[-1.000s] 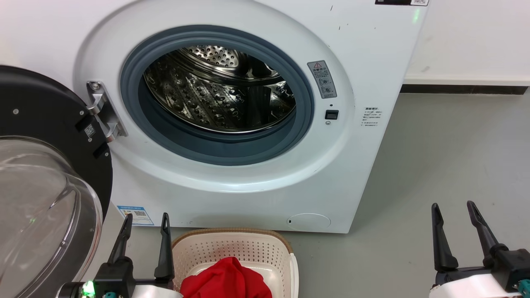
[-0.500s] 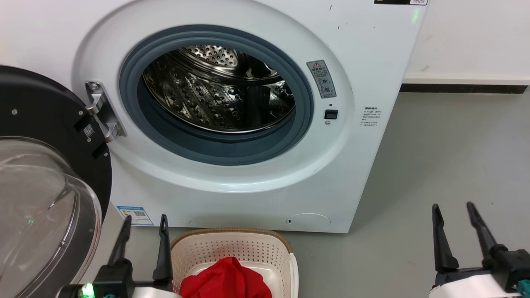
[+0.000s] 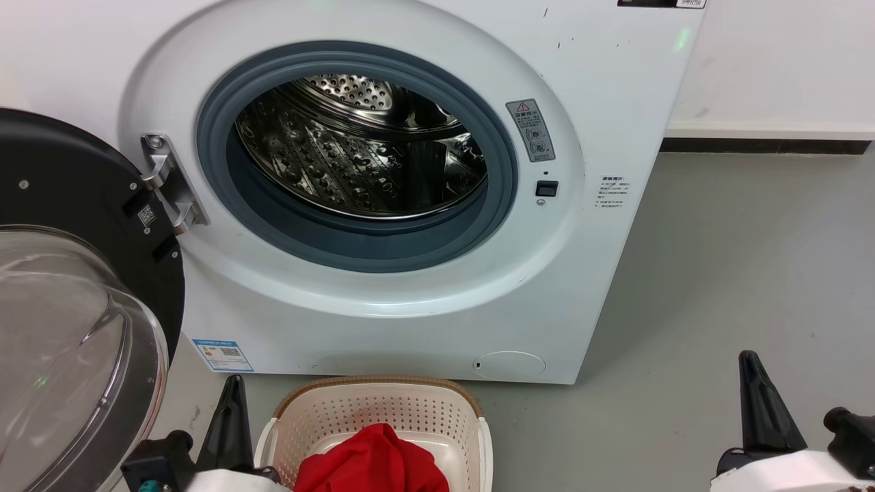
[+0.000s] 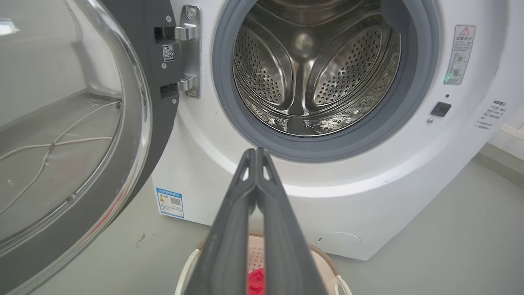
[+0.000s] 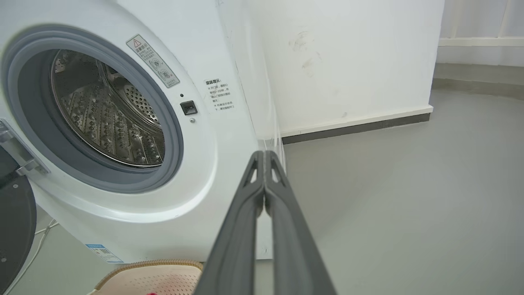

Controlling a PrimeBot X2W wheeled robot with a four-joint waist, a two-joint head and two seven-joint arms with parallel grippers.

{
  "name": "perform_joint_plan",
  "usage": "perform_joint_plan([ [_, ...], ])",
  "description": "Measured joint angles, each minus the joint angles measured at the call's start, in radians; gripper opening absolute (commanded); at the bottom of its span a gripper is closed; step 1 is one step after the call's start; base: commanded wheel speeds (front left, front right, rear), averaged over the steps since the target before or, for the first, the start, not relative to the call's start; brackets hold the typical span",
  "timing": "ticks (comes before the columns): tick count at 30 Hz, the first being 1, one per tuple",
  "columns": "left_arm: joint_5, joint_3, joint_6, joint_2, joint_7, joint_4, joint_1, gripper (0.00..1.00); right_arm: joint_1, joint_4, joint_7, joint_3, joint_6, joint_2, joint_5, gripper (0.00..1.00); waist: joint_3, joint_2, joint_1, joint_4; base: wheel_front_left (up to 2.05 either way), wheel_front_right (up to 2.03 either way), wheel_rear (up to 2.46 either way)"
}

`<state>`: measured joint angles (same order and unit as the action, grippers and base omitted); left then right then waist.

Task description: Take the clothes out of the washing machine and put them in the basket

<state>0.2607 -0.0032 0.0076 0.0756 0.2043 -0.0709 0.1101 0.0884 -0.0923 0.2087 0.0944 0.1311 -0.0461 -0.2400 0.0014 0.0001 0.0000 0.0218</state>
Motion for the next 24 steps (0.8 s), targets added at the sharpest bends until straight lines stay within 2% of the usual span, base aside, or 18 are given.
perform_joint_plan([
  [3, 0.058, 0.005, -0.007, -0.002, -0.014, -0.007, -0.01, 0.0, -0.008, -0.005, -0.015, 0.001, 0.0, 0.0, -0.059, 0.0, 0.0, 0.0, 0.0, -0.001, 0.0, 0.0, 0.0],
  [4, 0.115, 0.009, -0.013, -0.003, -0.027, -0.014, -0.018, 0.0, -0.011, -0.011, -0.027, 0.001, 0.0, 0.0, -0.116, 0.0, 0.0, 0.0, 0.0, -0.001, 0.0, 0.0, 0.0],
  [24, 0.488, 0.04, -0.051, -0.012, -0.114, -0.062, -0.078, 0.0, -0.068, -0.053, -0.115, 0.006, 0.0, 0.0, -0.496, 0.0, 0.0, 0.0, 0.0, -0.006, 0.0, 0.0, 0.0],
])
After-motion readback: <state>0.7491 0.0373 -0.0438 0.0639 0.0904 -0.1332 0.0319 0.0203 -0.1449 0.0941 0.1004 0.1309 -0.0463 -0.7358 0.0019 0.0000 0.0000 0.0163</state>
